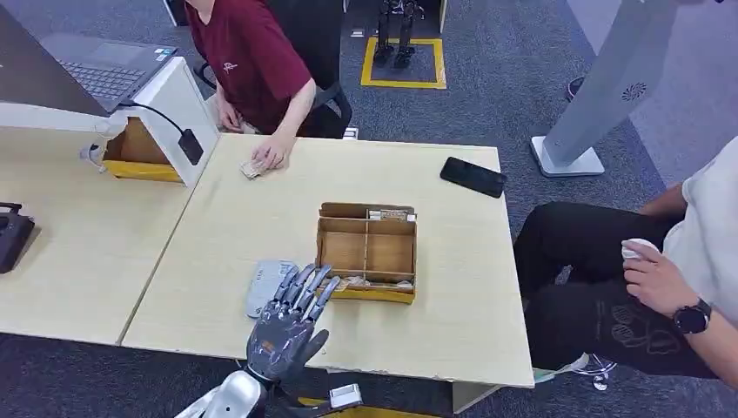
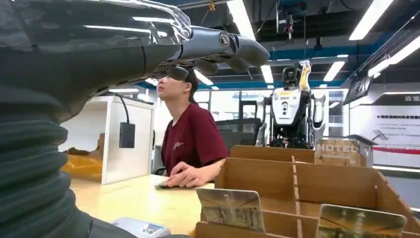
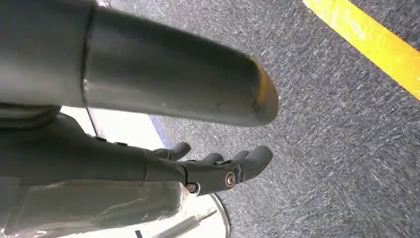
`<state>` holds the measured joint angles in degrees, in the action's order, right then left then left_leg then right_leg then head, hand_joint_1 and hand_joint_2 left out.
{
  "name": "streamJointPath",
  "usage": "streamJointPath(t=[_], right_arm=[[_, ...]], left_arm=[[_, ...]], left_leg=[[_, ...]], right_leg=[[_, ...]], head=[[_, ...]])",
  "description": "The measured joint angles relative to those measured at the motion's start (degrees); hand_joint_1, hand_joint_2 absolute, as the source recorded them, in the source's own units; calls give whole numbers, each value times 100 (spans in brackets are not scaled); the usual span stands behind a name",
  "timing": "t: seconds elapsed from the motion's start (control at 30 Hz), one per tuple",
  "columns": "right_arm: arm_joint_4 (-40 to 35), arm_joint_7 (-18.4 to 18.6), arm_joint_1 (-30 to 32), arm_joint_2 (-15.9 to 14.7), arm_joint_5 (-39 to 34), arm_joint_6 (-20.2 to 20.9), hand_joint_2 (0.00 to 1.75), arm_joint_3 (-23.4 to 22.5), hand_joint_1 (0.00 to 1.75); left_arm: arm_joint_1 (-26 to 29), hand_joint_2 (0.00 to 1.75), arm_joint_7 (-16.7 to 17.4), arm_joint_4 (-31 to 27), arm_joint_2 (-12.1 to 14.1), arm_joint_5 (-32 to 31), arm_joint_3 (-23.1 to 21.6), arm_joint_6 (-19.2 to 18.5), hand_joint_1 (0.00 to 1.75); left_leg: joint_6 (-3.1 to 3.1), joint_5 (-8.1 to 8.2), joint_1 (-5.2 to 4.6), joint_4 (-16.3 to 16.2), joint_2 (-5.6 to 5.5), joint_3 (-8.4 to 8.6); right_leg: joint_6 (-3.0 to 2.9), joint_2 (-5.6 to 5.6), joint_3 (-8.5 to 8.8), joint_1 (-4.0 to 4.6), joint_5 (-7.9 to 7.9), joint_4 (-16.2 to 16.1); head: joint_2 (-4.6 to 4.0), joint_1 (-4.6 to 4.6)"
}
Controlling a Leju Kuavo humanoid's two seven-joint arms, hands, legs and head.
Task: Pass the card to the sensor for recognition and then transmit it.
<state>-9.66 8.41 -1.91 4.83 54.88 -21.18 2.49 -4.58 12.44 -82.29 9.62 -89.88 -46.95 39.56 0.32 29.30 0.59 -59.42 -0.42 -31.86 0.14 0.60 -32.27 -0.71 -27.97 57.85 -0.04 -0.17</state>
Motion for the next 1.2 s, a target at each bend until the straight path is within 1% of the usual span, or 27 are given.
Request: streamJointPath(t=[0.13,0.27,0.47,0.77,0.93,1.2], right_arm=[[0,0,2,0,33,0,0,-7,0],[0,-9,1,0,90,-9,0,-7,0],[0,-37,1,0,101,-44,0,-11,0],[0,-11,2,0,190,-39,0,-35,0],[0,-11,1,0,197,-39,0,-74,0],[0,-37,1,0,221,-37,0,-116,0]], left_arm=[[73,175,-208,55,-79,2,9,0,0],[142,175,-407,131,-215,2,96,0,0],[158,175,-538,251,-357,4,311,0,0],[270,175,-926,507,-656,9,889,0,0],[291,175,-1029,631,-789,7,1195,0,0],[310,175,-1062,785,-877,17,1366,0,0]], left_leg=[[0,0,0,0,0,0],[0,0,-1,0,0,-2],[0,0,-1,0,-1,-1],[0,0,0,0,-1,-1],[0,0,-1,0,-1,-1],[0,0,-1,0,-1,-1]], right_leg=[[0,0,0,0,0,0],[0,0,0,0,0,0],[0,0,0,-1,0,0],[0,-1,0,0,0,0],[0,-1,0,0,0,0],[0,-1,0,0,0,0]], head=[[0,2],[0,2],[0,4],[0,2],[0,2],[0,2]])
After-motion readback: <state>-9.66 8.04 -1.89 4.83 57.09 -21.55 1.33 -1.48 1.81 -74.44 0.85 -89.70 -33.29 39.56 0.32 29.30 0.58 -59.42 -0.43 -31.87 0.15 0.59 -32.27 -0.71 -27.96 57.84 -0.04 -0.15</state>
